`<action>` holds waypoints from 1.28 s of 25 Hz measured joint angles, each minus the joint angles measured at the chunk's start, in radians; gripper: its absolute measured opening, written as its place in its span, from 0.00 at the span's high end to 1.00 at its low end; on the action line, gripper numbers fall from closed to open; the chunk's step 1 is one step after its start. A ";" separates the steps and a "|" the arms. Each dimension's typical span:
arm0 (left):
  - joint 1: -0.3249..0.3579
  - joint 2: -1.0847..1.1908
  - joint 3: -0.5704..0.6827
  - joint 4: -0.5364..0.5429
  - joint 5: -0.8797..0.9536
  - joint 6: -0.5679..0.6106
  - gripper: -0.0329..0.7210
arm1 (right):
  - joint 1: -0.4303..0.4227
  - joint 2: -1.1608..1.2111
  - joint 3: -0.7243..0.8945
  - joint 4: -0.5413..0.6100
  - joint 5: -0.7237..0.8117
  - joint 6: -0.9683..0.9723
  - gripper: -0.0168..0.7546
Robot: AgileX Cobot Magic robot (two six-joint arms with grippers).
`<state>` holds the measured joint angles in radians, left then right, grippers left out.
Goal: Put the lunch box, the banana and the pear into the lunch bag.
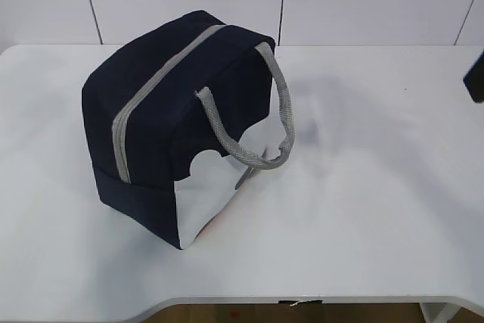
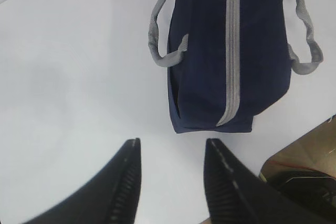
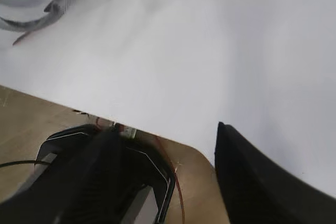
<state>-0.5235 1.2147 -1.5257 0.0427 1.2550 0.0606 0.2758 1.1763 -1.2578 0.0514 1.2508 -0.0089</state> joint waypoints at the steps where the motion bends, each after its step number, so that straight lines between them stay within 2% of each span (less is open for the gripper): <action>1: 0.000 -0.026 0.012 -0.002 0.000 0.000 0.59 | 0.000 -0.024 0.032 0.000 0.000 0.000 0.38; 3: 0.000 -0.080 0.043 -0.008 0.000 0.000 0.63 | 0.000 -0.078 0.086 0.002 0.000 0.000 0.39; 7: 0.000 -0.197 0.126 -0.014 0.000 -0.001 0.66 | 0.000 -0.185 0.193 0.013 0.000 0.000 0.40; 12: 0.000 -0.373 0.267 0.001 0.002 -0.001 0.66 | 0.000 -0.347 0.292 0.015 0.000 0.000 0.40; 17: 0.000 -0.551 0.409 0.003 0.009 -0.001 0.67 | 0.000 -0.553 0.320 0.003 0.006 0.000 0.40; 24: 0.000 -0.741 0.614 -0.043 0.009 -0.001 0.67 | 0.000 -0.759 0.372 -0.111 0.015 -0.002 0.40; 32: 0.000 -0.995 0.838 -0.080 -0.048 -0.005 0.67 | 0.000 -0.976 0.583 -0.101 -0.037 -0.002 0.40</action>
<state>-0.5235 0.2198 -0.6880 -0.0372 1.2067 0.0557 0.2758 0.2001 -0.6746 -0.0500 1.2133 -0.0110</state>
